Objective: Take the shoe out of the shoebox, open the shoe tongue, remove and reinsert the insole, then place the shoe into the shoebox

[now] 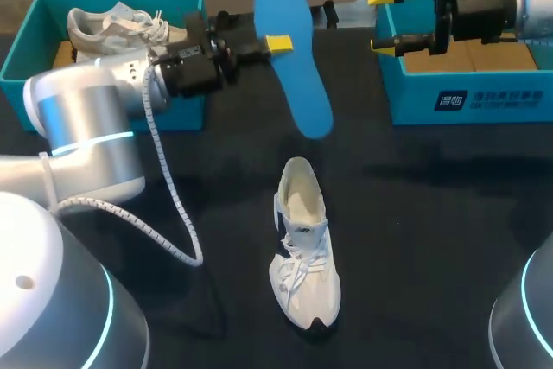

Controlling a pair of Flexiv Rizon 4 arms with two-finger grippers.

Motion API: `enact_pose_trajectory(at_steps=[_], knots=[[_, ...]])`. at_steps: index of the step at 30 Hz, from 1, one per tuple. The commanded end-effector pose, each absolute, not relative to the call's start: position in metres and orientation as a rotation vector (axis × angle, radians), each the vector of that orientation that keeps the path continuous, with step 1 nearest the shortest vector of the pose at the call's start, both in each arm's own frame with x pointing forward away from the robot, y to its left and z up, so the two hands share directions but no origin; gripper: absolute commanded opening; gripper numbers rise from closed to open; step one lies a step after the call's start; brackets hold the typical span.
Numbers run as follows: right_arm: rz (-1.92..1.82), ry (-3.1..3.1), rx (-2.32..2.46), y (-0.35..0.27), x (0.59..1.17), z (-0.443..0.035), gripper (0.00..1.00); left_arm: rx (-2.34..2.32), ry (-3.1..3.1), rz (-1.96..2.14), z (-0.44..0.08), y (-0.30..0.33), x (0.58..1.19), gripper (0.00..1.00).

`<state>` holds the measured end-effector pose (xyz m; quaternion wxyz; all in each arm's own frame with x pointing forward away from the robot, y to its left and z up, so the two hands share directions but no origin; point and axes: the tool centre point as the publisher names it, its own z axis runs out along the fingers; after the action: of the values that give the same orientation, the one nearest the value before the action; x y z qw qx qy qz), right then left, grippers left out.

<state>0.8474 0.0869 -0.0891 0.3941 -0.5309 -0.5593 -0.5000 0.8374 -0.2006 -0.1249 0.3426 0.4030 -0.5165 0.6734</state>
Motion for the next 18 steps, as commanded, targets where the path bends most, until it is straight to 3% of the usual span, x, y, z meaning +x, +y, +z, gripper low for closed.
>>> enact_pose_trajectory(at_steps=[1,18], knots=[[-1.264,-1.421,-1.353,0.087,0.847,-0.088,1.0,1.076,-1.34,1.688,-0.124,-0.204,0.837,0.0],[-1.094,-1.727,-1.501,0.09,0.844,-0.071,1.0,1.108,-1.252,1.489,-0.143,-0.214,0.845,0.0]])
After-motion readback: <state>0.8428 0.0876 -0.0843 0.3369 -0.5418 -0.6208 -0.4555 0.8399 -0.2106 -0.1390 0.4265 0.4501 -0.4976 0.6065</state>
